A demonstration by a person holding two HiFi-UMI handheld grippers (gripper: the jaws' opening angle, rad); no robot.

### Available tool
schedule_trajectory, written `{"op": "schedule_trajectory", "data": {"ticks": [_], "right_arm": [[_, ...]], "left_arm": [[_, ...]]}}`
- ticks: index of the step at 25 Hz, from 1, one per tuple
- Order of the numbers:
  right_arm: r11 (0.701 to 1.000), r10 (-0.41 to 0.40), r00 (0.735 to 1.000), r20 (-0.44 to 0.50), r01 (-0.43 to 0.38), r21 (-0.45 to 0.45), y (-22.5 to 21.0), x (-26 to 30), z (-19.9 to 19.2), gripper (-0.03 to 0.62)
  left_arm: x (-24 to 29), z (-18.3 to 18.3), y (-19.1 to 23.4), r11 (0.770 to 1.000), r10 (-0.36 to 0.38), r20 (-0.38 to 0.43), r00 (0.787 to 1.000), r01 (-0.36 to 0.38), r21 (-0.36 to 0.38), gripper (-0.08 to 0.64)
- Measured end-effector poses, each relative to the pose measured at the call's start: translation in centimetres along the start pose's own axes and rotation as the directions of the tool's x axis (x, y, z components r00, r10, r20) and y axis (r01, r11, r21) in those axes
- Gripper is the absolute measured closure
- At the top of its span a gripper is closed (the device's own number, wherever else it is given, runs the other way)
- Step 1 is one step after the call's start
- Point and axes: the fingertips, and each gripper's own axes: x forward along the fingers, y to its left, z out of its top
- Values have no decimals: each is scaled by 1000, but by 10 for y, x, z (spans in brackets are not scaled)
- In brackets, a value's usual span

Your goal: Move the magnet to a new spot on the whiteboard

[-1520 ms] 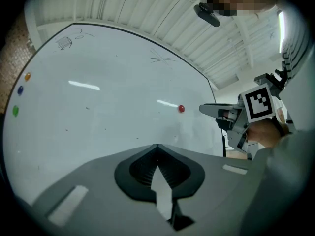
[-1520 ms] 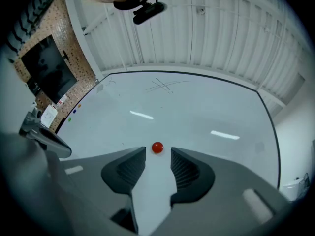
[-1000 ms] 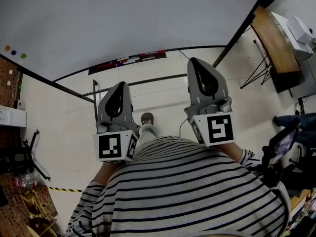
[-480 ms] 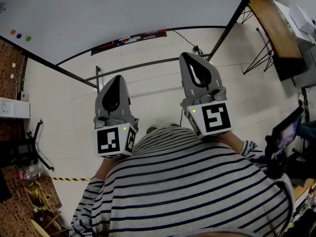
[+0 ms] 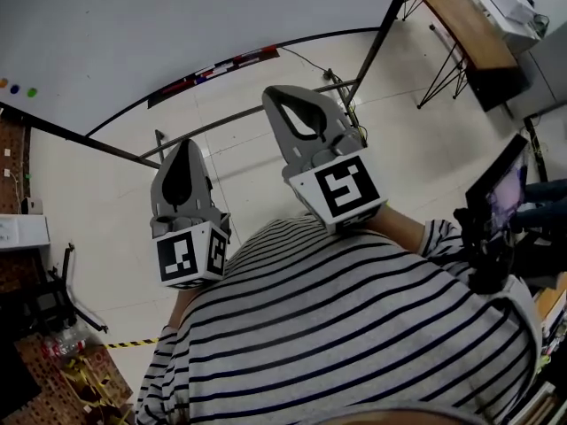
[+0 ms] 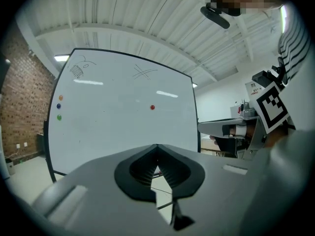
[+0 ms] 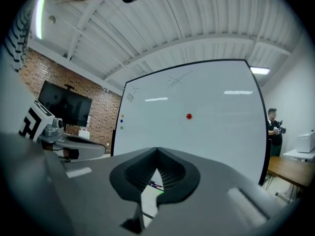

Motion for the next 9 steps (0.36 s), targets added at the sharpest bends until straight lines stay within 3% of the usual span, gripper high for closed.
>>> {"op": "schedule_trajectory", "data": {"ticks": [9], "right_arm": [[998,56,998,-20,-56,-16,23,18,8,592]], "left_arm": [[0,-1,15,1000,2,-17,1000,-3,-24,545]]}}
